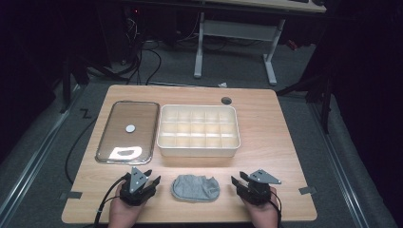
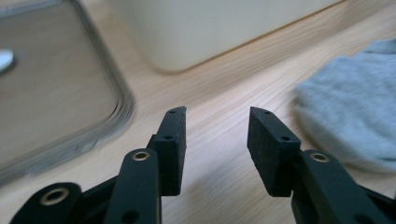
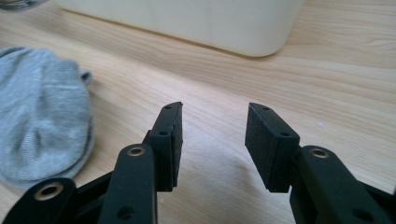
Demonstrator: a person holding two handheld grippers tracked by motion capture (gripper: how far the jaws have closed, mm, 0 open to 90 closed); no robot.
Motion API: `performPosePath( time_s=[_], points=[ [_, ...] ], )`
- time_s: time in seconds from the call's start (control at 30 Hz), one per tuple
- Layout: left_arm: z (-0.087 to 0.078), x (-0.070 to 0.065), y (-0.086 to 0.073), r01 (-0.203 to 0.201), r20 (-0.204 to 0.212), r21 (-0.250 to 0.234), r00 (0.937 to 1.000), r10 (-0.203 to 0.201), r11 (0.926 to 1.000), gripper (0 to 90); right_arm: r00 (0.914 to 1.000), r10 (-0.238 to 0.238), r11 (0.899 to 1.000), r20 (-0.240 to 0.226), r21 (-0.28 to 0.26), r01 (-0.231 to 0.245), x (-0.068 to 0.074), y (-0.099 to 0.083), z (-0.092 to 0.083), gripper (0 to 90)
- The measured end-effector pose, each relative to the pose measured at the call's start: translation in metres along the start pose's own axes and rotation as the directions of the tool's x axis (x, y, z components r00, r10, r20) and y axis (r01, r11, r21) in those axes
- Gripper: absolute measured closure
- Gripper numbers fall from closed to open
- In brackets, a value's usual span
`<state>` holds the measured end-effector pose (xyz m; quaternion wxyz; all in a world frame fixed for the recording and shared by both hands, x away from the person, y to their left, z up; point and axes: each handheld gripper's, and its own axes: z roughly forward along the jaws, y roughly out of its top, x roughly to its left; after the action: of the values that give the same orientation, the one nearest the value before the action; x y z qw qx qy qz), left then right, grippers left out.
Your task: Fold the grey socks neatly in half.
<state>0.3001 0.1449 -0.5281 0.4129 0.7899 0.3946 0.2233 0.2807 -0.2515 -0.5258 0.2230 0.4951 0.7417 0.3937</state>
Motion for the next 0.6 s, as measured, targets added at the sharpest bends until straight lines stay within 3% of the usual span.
performPosePath(
  time_s=[0.23, 0.37, 0.53, 0.57, 0.6],
  points=[
    [-0.001, 0.001, 0.005, 0.010, 0.012, -0.024, 0.9999, -0.010, 0.9997, 54.5, 0.9993, 0.006, 1.000, 0.036, 0.001, -0.006, -0.001, -0.006, -0.006, 56.0],
    [0.004, -0.006, 0.009, 0.008, 0.037, -0.029, 0.9993, -0.007, 0.9996, 54.6, 0.9992, 0.016, 1.000, 0.035, -0.006, -0.016, 0.000, -0.010, -0.013, 52.9],
    [0.007, -0.011, 0.012, -0.002, 0.053, -0.028, 0.9986, 0.003, 0.9996, 54.8, 0.9994, 0.032, 0.999, 0.011, -0.007, -0.032, 0.000, -0.012, -0.015, 45.7],
    [0.008, -0.013, 0.012, -0.003, 0.055, -0.026, 0.9985, 0.004, 0.9997, 54.7, 0.9990, 0.044, 0.999, -0.001, -0.013, -0.044, 0.001, -0.010, -0.015, 37.7],
    [0.008, -0.016, 0.013, -0.004, 0.062, -0.021, 0.9981, 0.005, 0.9998, 54.5, 0.9992, 0.040, 0.999, 0.000, -0.013, -0.040, 0.002, -0.008, -0.014, 36.0]
  ],
)
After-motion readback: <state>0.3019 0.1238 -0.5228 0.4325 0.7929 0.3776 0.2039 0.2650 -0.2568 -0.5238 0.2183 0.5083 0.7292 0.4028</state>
